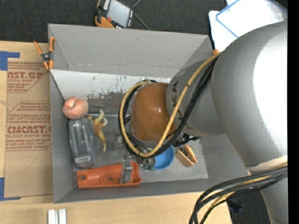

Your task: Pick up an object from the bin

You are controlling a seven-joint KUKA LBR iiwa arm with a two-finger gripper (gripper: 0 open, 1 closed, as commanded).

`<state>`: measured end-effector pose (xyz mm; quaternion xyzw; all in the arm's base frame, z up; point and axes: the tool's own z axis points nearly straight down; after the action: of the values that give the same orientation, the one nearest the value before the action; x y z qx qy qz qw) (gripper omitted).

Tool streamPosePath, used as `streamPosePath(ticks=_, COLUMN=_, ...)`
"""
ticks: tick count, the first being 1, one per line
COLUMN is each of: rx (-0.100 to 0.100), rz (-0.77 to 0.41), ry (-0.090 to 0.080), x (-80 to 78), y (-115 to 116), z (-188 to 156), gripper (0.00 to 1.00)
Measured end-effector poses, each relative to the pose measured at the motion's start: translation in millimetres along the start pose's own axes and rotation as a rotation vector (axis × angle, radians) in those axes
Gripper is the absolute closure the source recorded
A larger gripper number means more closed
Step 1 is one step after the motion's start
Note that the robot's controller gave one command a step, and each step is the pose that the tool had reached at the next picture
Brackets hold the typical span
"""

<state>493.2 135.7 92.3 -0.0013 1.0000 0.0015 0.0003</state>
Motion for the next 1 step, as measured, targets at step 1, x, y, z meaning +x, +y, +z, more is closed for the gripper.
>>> streamPosePath(ticks=1, rx=-0.001, rz=-0.134, ry=0.000, x=-22.7, y=0.3, z=21.8, gripper=1.00)
